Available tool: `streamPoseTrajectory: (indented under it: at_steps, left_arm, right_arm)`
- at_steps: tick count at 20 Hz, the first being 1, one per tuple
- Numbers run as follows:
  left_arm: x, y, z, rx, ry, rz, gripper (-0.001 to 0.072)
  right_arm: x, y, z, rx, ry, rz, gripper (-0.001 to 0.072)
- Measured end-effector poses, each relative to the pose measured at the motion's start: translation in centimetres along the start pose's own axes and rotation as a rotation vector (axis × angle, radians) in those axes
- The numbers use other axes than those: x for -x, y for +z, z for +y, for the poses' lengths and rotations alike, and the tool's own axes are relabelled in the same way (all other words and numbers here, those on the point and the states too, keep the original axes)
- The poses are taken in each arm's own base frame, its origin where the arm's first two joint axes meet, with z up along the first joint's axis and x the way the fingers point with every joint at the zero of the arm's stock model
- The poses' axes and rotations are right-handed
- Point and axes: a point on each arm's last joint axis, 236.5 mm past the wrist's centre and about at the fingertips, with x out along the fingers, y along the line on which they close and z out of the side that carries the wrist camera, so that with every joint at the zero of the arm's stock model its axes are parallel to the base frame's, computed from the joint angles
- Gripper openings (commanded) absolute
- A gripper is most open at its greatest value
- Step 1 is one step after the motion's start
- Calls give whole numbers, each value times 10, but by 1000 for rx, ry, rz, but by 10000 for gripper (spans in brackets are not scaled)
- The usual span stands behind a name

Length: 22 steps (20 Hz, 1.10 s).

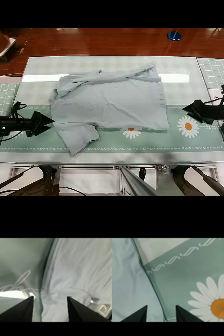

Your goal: Fold the shirts.

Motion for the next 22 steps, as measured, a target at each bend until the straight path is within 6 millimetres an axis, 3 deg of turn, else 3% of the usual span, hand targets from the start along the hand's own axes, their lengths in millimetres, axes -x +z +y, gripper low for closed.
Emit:
streamPoseTrajectory:
  at_steps: [3,4,5,6,8,14,18,19,21,22]
  left_arm:
    - [-15,-1,-9,-16,-30,1,503]
    - [-21,-1,-13,-23,-36,5,404]
    - [-27,-2,-15,-34,-31,12,44]
    - [-33,-1,-13,-50,-13,17,17]
    - [-40,-1,-17,-75,-8,29,17]
    - [-43,5,-26,-120,-3,34,17]
    - [-43,4,-29,-125,-8,43,17]
    - [-43,4,-29,-126,-9,45,17]
    - [-43,3,-30,-126,-11,47,17]
    - [-43,3,-30,-126,-13,48,17]
  right_arm:
    - [-4,-9,-1,-15,10,5,410]
    - [-5,-11,-1,-17,12,7,410]
    - [-5,-12,-1,-19,15,9,410]
    - [-6,-13,-2,-20,14,11,410]
    - [-8,-22,-4,-16,8,47,410]
    - [-36,-79,0,-8,0,273,410]
    - [-62,-95,13,-38,24,346,393]
    - [-68,-99,19,-45,37,367,351]
    - [-78,-101,25,-29,38,387,77]
    - [-83,-98,27,-4,31,380,27]
